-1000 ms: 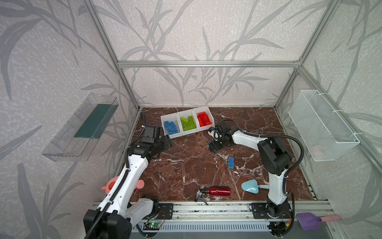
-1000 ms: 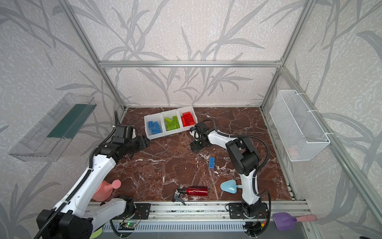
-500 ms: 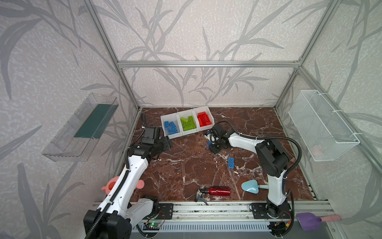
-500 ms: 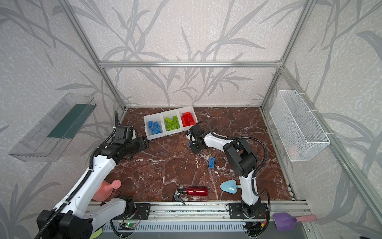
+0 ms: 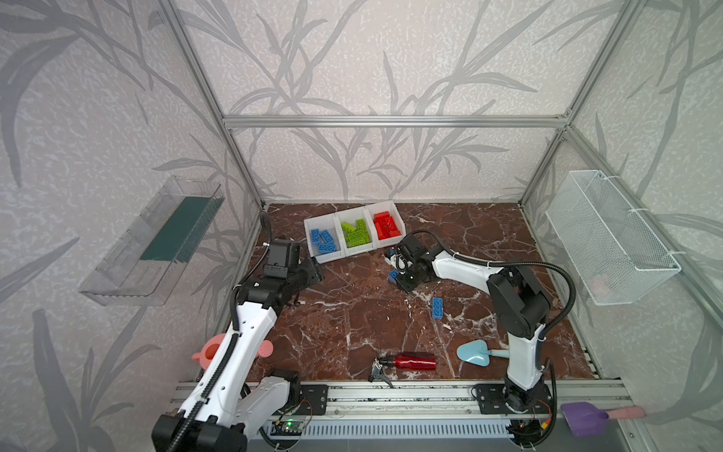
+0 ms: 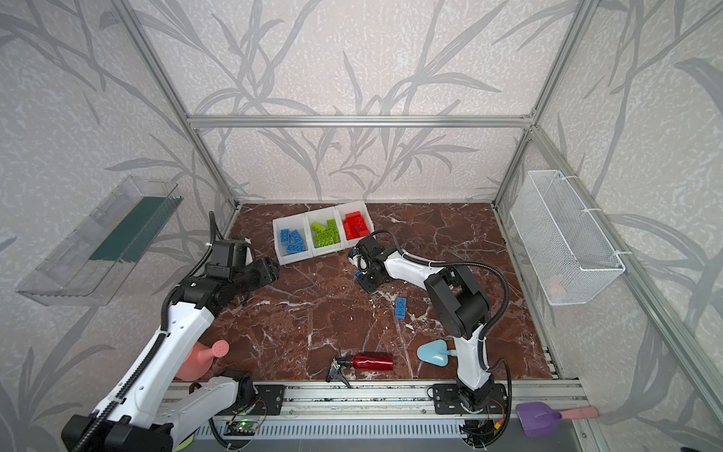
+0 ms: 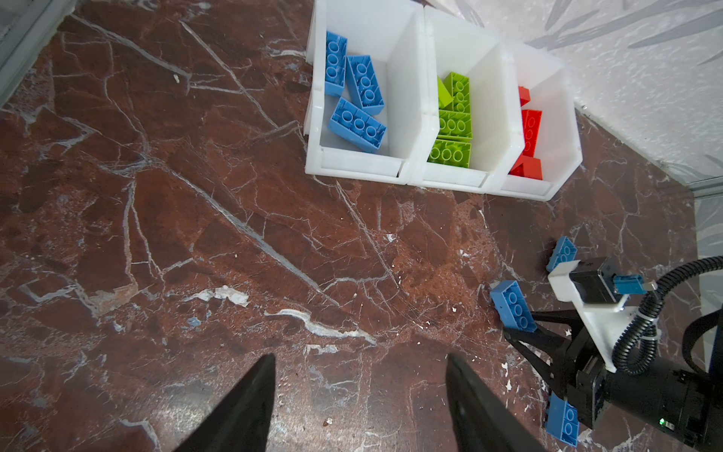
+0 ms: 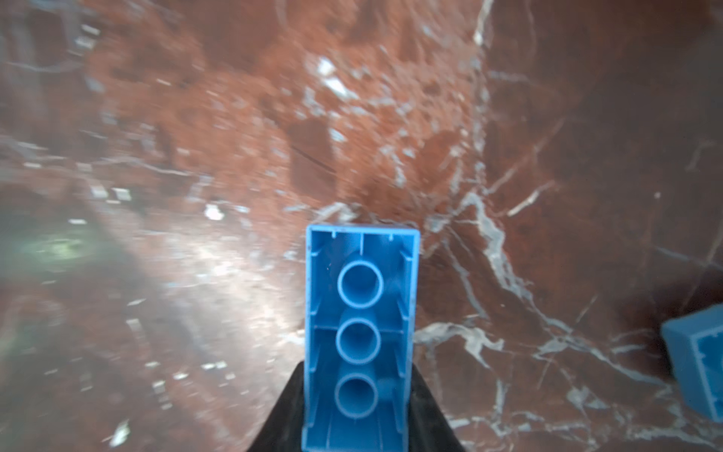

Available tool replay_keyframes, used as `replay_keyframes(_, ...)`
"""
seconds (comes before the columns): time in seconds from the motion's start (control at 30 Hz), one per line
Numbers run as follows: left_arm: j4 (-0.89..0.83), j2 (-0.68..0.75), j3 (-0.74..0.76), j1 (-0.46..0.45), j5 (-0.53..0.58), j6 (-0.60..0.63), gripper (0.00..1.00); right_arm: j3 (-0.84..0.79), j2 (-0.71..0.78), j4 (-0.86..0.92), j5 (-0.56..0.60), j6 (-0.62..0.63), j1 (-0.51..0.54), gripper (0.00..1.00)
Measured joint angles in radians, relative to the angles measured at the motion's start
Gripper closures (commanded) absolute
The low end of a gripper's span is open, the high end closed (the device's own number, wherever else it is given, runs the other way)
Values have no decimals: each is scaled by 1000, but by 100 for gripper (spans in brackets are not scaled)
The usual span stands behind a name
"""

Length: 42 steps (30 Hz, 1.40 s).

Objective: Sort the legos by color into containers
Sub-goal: 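Carry the blue brick with the right gripper into the blue compartment and release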

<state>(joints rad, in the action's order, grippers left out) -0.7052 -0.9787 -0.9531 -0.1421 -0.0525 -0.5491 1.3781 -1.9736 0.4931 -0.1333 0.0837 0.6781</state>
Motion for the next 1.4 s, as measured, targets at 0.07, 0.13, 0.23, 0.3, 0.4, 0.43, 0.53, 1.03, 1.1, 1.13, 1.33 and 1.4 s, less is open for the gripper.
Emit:
replay_keyframes(0.07, 2, 36, 5, 0, 10, 0, 31, 46, 6, 20, -33, -8, 11, 77)
replay_keyframes(0.13, 2, 70, 14, 0, 25, 0, 31, 100, 7, 38, -69, -12, 18, 77)
replay_keyframes(0.23, 1, 116, 31, 0, 40, 0, 32, 179, 7, 58, -124, -22, 27, 77)
replay_keyframes(0.3, -1, 140, 44, 0, 50, 0, 31, 226, 6, 61, -161, -34, 28, 77)
replay_keyframes(0.4, -6, 161, 60, 0, 56, -1, 31, 307, -6, 61, -208, -54, 32, 77)
replay_keyframes(0.43, -9, 164, 63, 0, 56, -1, 31, 345, -20, 61, -222, -60, 34, 77)
replay_keyframes(0.53, -31, 173, 66, 0, 53, -1, 31, 495, -97, 69, -254, -77, 42, 77)
replay_keyframes(1.03, -69, 245, 145, 0, 21, -4, 31, 1195, -589, 113, -285, -315, 116, 77)
replay_keyframes(1.1, -68, 245, 145, -2, 16, -4, 31, 1233, -629, 93, -277, -372, 120, 77)
replay_keyframes(1.13, -68, 245, 145, -5, 16, -4, 31, 1247, -647, 79, -269, -404, 121, 77)
replay_keyframes(1.33, -69, 254, 145, -31, 14, -4, 31, 1254, -707, -22, -225, -573, 122, 75)
replay_keyframes(1.4, -69, 257, 145, -41, 14, -4, 31, 1255, -723, -69, -218, -617, 121, 74)
